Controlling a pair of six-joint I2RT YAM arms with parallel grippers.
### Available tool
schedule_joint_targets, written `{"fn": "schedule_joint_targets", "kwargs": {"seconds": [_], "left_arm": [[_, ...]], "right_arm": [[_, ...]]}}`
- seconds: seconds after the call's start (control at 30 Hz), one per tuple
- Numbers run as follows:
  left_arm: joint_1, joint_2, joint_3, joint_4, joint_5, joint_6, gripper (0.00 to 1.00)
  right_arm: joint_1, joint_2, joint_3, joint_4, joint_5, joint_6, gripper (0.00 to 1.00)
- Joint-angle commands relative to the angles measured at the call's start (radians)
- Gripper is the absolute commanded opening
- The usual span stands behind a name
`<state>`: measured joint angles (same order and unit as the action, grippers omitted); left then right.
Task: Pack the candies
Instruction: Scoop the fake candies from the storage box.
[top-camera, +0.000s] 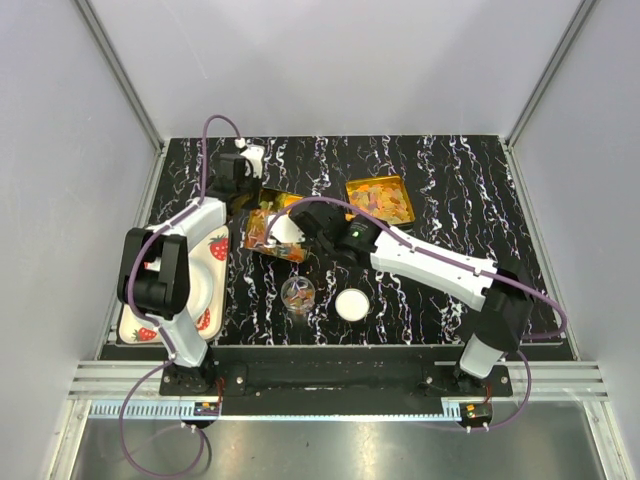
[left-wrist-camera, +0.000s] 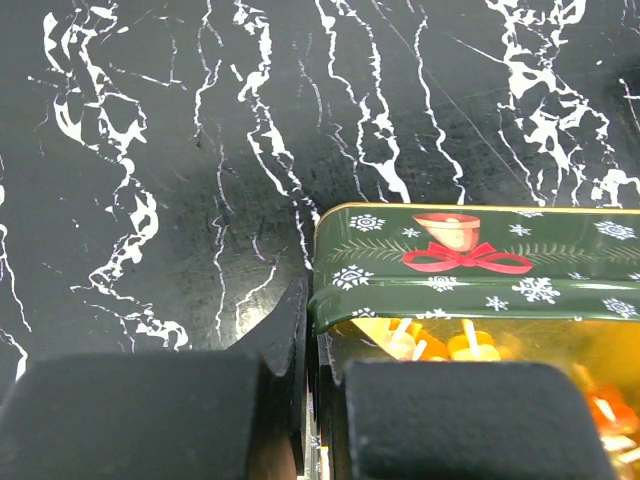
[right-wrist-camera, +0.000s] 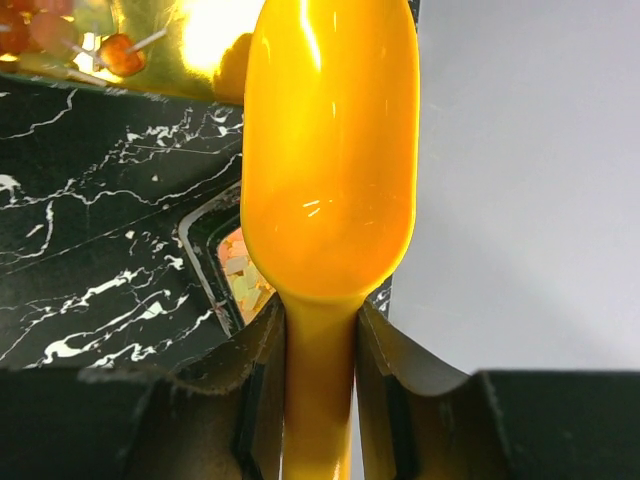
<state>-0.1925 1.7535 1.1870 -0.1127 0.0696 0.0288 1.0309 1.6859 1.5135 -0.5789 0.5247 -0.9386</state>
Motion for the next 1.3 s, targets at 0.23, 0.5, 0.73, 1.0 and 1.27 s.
{"fn": "schedule_joint_targets", "kwargs": {"seconds": [0.23,0.5,0.73,1.0,1.27], "left_arm": [[-0.015,-0.026,0.068,0.01,-0.108,-0.006,0.0],[-0.016,0.03,0.135,-0.088,-0.163,-0.015,0.0],[-0.019,0.075,0.187,-0.148,-0.209,-0.015,0.0],[-0.019,0.084,0.194,-0.15,-0.22,-0.013,0.0],[-0.022,0.098,0.197,-0.153,-0.223,-0.012,0.0]], "right_arm": [[0.014,0.133,0.054,0.082,0.175,-0.21,0.0],[0.027,0.257,0.089,0.169,0.273,-0.357,0.0],[0.035,0.362,0.149,0.244,0.336,-0.496,0.0],[0.037,0.425,0.166,0.264,0.373,-0.56,0.0],[0.055,0.457,0.158,0.274,0.385,-0.603,0.0]]}}
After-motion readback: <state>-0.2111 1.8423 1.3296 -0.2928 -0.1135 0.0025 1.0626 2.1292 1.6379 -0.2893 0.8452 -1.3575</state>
